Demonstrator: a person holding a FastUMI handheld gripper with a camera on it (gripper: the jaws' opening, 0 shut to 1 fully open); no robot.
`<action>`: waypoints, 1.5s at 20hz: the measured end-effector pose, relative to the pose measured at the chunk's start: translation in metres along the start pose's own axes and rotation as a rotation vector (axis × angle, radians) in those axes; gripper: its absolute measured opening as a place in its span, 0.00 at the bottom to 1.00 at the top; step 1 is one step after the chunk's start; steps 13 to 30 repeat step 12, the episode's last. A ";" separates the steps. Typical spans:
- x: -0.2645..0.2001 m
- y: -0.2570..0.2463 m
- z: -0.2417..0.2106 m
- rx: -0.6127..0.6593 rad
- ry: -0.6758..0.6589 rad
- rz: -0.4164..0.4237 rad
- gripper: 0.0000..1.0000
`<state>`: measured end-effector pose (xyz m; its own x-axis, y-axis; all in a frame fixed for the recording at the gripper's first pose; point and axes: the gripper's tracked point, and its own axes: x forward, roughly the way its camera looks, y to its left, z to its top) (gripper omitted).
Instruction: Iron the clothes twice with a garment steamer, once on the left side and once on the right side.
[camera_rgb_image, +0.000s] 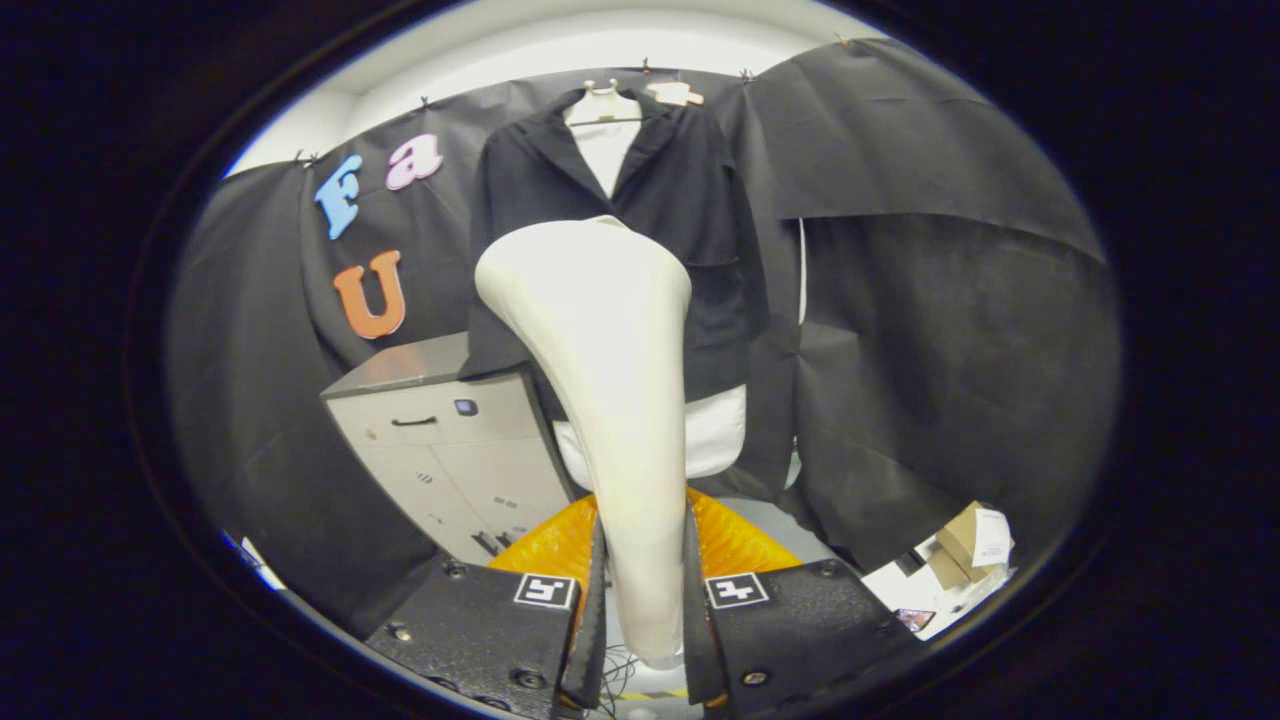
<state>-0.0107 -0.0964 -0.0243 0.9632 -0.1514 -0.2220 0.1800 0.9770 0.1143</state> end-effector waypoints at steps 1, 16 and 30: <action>-0.006 0.006 -0.003 -0.011 -0.005 0.008 0.34; -0.035 0.034 -0.028 -0.082 -0.006 0.064 0.34; -0.035 0.034 -0.028 -0.082 -0.006 0.064 0.34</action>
